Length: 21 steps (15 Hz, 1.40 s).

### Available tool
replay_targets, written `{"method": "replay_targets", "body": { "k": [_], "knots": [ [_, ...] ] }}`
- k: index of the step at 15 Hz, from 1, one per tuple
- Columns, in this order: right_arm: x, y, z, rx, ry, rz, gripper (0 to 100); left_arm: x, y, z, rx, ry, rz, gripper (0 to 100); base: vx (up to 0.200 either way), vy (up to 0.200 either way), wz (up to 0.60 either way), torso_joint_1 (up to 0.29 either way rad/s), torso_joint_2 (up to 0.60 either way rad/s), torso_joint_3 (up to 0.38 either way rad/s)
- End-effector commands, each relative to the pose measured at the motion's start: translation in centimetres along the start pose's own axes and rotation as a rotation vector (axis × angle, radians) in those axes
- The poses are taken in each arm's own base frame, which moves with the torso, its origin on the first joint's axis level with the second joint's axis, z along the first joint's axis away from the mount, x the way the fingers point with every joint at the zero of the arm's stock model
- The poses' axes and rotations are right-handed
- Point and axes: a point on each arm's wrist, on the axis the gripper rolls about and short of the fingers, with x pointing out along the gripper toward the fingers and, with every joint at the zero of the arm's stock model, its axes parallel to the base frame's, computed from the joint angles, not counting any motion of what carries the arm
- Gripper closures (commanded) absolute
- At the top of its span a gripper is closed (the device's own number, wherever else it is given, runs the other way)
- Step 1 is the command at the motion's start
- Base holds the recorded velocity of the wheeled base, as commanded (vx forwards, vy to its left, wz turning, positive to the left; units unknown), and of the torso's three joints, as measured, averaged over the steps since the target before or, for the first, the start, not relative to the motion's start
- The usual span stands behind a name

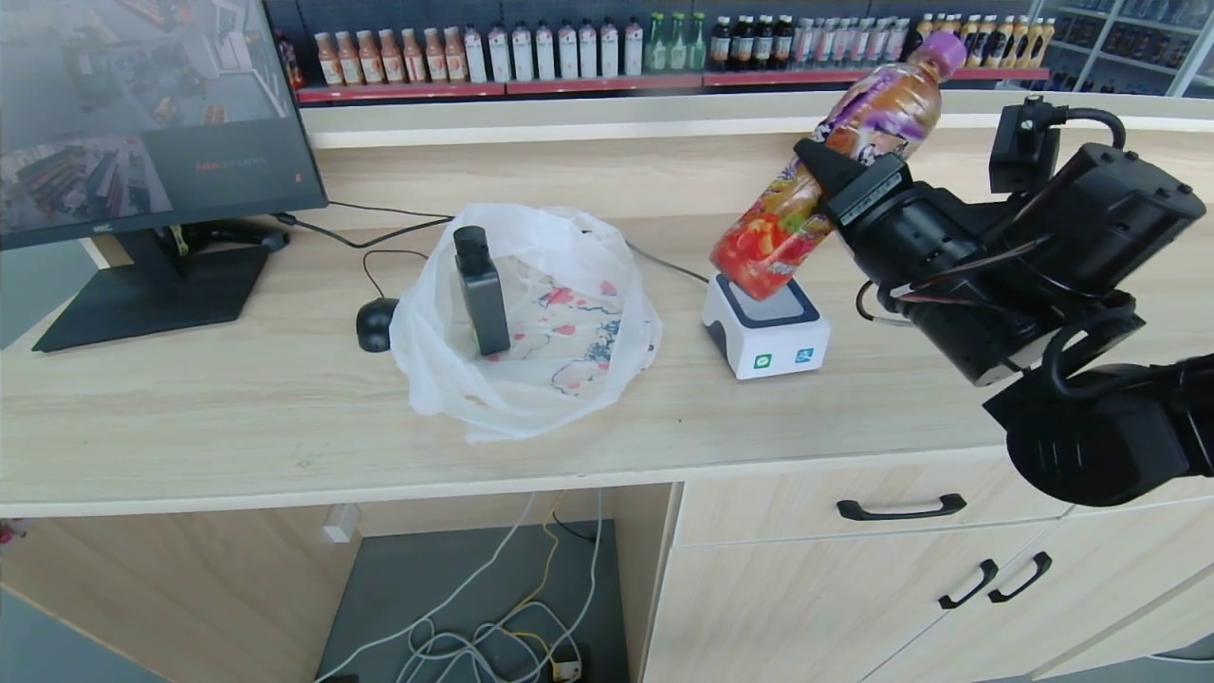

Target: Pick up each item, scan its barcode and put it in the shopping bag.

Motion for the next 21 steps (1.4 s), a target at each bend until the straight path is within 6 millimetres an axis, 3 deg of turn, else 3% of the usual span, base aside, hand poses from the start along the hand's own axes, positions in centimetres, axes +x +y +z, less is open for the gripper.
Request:
{"method": "replay_targets", "body": {
  "k": [1,5,9,12,16,21],
  "knots": [
    [-0.7,1.9,-0.2,-0.115,-0.011,0.049,100,0.0,0.0,0.0,0.0,0.001,0.0,0,0.0,0.0,0.0,0.0,0.0,0.0],
    [-2.2,3.0,-2.0,-0.47,-0.04,0.094,100,0.0,0.0,0.0,0.002,0.001,0.0,0,0.0,0.0,0.0,0.0,0.0,0.0],
    [-3.0,1.1,-3.2,-0.654,-0.1,0.074,100,0.0,0.0,0.0,0.002,0.001,0.0,0,0.0,0.0,0.0,0.0,0.0,0.0],
    [-1.8,1.2,-3.1,-0.653,-0.147,0.039,100,0.0,0.0,0.0,0.002,0.001,0.0,0,0.0,0.0,0.0,0.0,0.0,0.0],
    [-0.7,0.7,-4.4,-0.629,-0.144,0.016,100,0.0,0.0,0.0,0.0,0.001,0.0,0,0.0,0.0,0.0,0.0,0.0,0.0],
    [-0.4,0.5,-5.0,-0.617,-0.145,-0.009,100,0.0,0.0,0.0,0.0,0.001,0.0,0,0.0,0.04,0.0,-0.001,0.0,0.001]
  ]
}}
